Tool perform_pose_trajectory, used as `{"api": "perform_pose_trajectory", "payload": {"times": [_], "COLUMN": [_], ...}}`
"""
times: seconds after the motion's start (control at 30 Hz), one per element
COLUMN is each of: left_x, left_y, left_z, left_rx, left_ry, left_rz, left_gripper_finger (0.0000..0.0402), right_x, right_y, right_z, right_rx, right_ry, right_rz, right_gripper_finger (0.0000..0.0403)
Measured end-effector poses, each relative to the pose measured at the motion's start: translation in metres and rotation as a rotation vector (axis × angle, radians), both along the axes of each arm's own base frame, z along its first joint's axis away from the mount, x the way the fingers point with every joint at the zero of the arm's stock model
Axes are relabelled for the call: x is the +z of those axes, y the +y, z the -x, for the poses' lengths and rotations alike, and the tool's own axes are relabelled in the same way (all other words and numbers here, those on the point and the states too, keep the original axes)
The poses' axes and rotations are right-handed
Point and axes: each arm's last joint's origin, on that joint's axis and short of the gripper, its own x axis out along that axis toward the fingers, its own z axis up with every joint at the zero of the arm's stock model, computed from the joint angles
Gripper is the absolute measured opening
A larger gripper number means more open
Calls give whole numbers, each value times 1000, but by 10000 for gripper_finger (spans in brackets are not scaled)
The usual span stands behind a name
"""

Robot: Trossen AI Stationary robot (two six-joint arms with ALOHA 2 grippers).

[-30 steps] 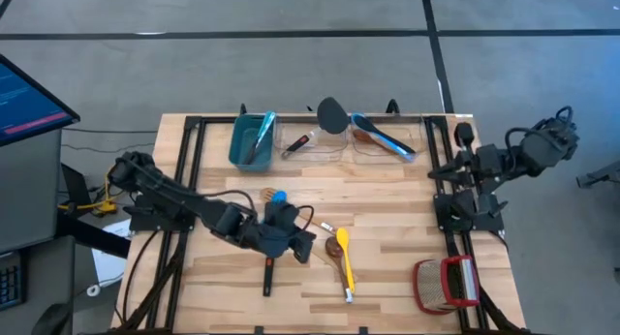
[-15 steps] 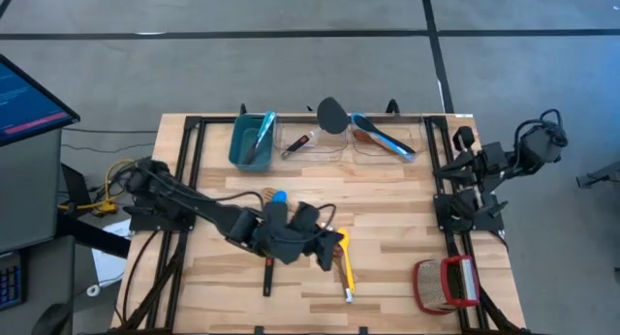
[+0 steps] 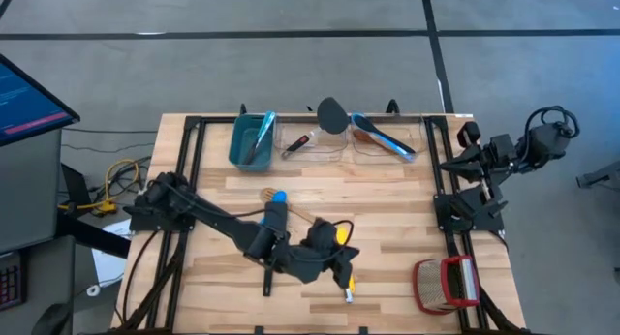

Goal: Pick & Place Kitchen Items
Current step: Put the black spatula into the left transparent bin

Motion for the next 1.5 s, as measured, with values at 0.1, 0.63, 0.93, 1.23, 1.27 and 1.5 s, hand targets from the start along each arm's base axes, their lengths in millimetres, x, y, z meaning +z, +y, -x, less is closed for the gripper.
{"api": "perform_pose_trajectory", "payload": {"times": [0.1,0.63,0.93,1.23,1.27,1.5], "left_x": [-1,-32,-53,-86,-91,-110], "left_y": [1,39,51,37,35,31], "left_z": [0,6,35,65,68,81], "left_rx": [-2,-105,-8,170,178,261], "left_ry": [11,438,821,1101,1118,1177], "left_rz": [-7,-30,198,501,513,514], "left_gripper_finger": [1,1,2,2,2,2], "right_x": [0,-1,-1,-5,-5,-6], "right_y": [0,0,0,0,0,0], "right_z": [0,0,0,0,0,0], "right_rx": [0,-2,-2,-3,-3,-3], "right_ry": [2,9,12,45,49,59], "right_rz": [-2,-34,-52,-25,-23,-14], "right_gripper_finger": [0,0,0,0,0,0]}}
